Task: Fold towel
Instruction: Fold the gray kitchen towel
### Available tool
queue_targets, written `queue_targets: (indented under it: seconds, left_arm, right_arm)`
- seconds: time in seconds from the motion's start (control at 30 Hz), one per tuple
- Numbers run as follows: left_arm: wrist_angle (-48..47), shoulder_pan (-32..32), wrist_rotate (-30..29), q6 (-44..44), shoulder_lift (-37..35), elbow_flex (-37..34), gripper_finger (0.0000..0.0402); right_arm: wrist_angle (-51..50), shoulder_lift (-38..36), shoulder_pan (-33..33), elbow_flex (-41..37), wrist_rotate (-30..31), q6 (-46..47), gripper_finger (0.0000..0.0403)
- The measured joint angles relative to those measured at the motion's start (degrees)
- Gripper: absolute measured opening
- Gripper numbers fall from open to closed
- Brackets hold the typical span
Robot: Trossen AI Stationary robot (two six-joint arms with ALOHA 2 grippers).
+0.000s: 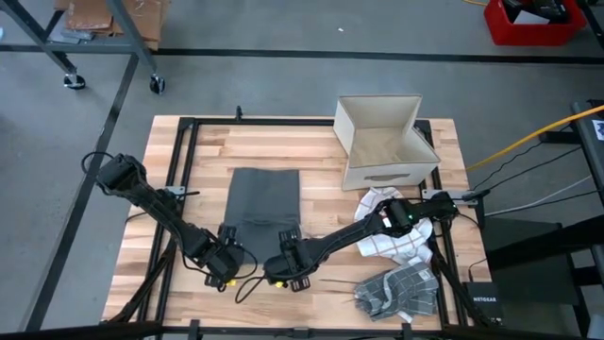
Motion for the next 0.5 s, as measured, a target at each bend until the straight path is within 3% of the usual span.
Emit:
queue_targets:
  seconds: [0.13, 0.33, 0.43, 0.5]
  left_arm:
    - [0.04, -0.04, 0.25, -0.01, 0.00, -0.02, 0.0148]
    - [-0.44, -0.09, 1.97, -1.55, 0.04, 0.42, 0.0027]
    - [-0.82, -0.59, 4.82, -3.44, 0.11, 1.39, 0.0009]
    - [-1.00, -1.21, 6.84, -4.01, 0.23, 2.44, 0.0010]
  right_arm:
    - [0.06, 0.20, 0.02, 0.02, -0.39, 0.06, 0.0185]
    - [-0.12, 0.36, 0.07, 0.49, -5.09, 1.20, 0.0074]
    - [0.11, 0.42, 0.07, 1.30, -10.48, 4.37, 0.0016]
    - [0.00, 0.58, 0.23, 2.24, -13.58, 5.94, 0.0015]
